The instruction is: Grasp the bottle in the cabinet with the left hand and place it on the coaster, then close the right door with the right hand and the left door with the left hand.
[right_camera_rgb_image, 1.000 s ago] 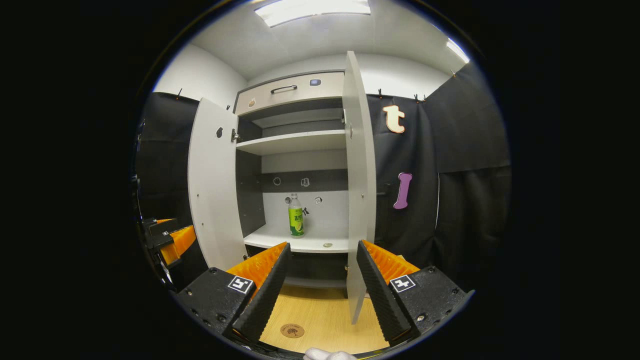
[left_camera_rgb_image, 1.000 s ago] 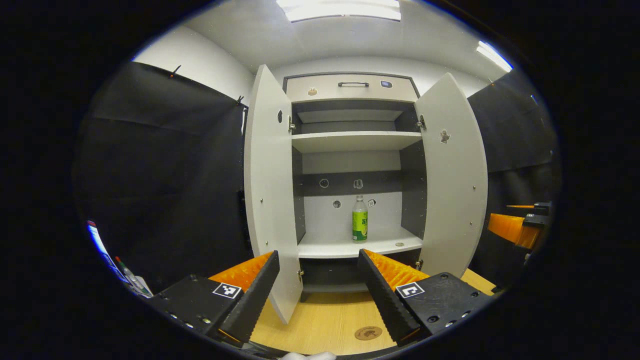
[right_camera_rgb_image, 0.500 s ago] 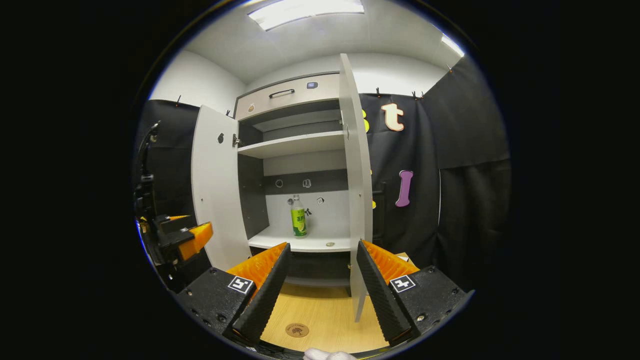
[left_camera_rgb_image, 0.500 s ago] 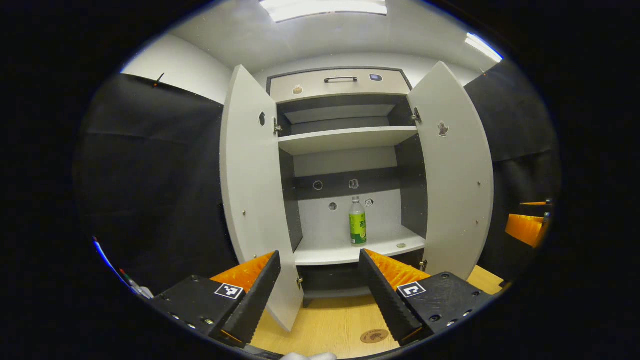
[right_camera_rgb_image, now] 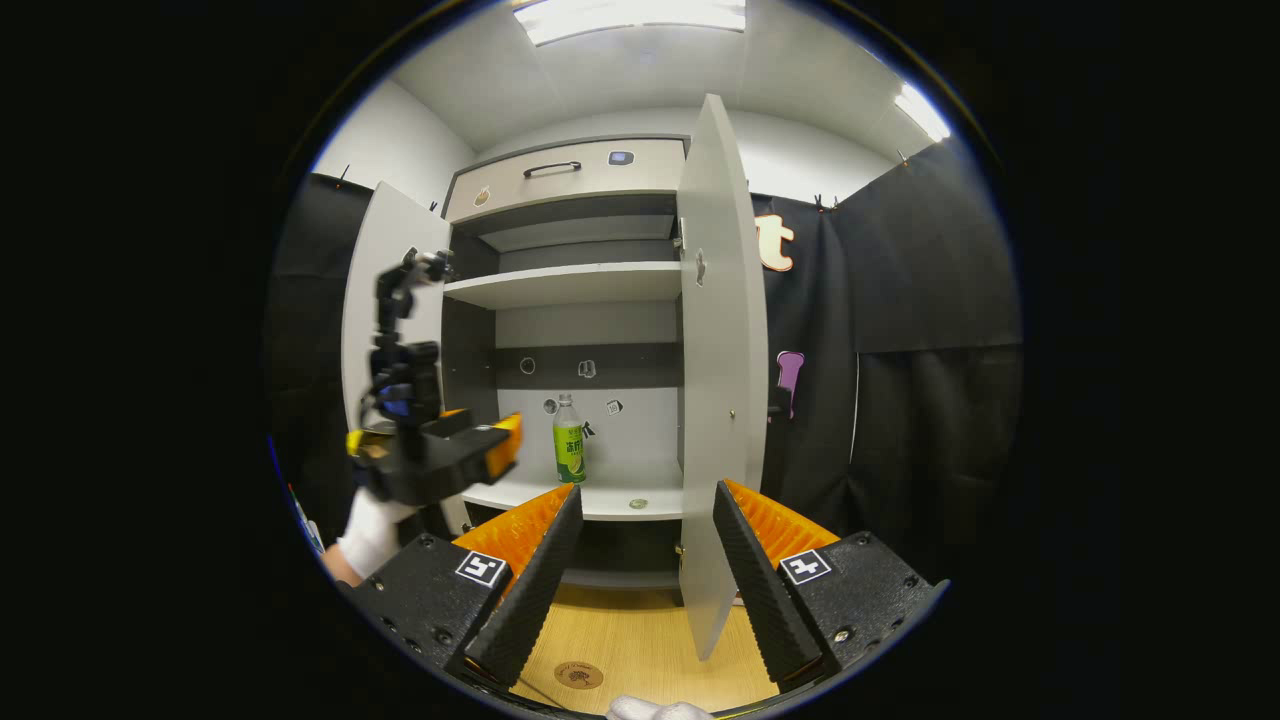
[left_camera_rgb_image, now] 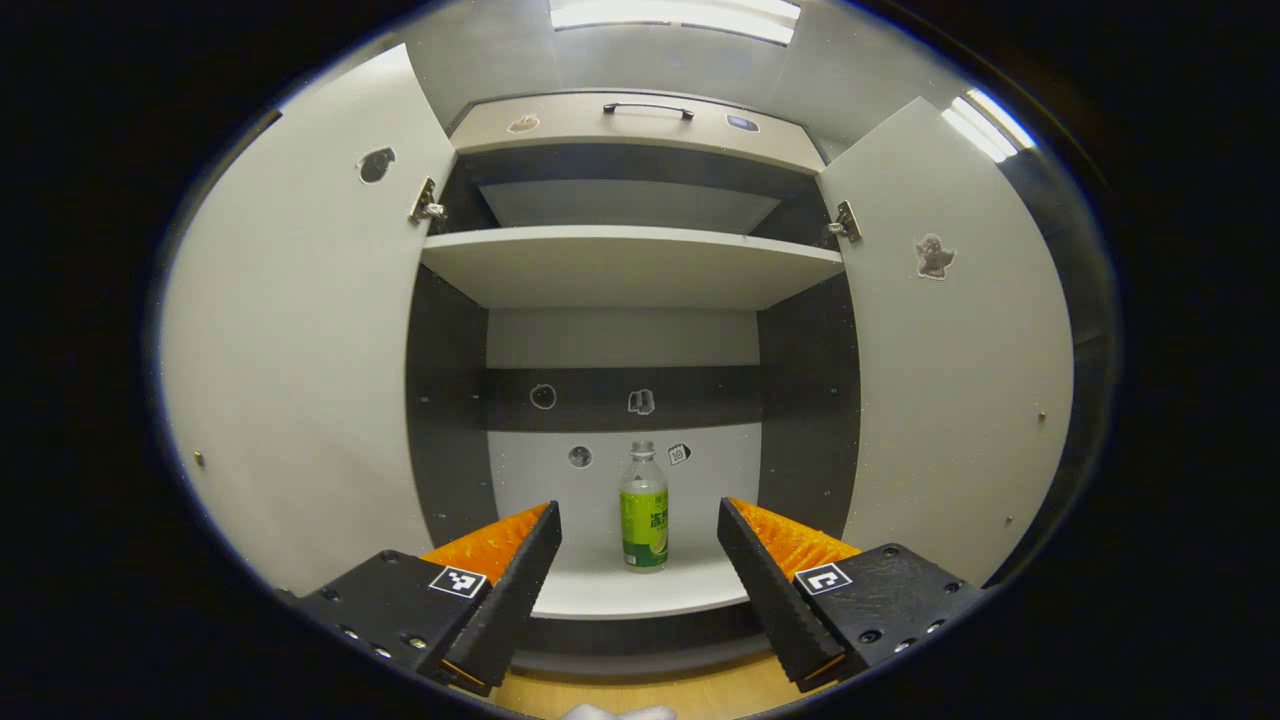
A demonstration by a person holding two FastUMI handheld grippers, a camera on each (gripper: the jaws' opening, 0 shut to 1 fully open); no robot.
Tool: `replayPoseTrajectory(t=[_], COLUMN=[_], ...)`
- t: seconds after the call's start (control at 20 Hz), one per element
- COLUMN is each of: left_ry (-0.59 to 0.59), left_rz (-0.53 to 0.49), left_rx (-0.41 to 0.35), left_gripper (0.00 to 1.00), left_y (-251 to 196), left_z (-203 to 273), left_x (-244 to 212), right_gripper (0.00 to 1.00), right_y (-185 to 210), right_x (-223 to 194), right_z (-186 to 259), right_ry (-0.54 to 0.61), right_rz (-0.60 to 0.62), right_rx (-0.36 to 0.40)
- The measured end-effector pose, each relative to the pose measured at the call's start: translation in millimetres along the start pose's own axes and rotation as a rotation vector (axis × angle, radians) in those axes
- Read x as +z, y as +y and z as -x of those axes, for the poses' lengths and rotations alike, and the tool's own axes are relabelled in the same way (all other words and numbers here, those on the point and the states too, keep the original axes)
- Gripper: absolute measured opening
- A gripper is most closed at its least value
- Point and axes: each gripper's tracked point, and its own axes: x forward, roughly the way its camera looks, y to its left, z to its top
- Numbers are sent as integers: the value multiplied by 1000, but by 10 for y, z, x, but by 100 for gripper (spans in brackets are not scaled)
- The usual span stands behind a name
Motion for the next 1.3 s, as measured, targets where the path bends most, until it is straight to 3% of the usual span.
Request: replayPoseTrajectory(t=[0.3,0.55,1.2,1.25,1.3], left_ry=[36,28,98,106,99], left_rz=[69,48,39,39,29], left_rx=[82,108,107,109,118], left_gripper=[96,95,95,93,85], left_y=[104,153,134,152,193], left_z=[-992,-1587,-2138,-2127,-2155], left_x=[-382,-545,-894,-915,-911], right_gripper=[82,82,82,82,82], right_y=[131,82,-68,-82,-82], right_x=[77,14,-98,-111,-114], right_z=[-66,-151,-332,-330,-327], right_ry=[21,48,92,97,98], right_rz=[23,63,39,40,41], right_rx=[15,-17,-75,-77,-78])
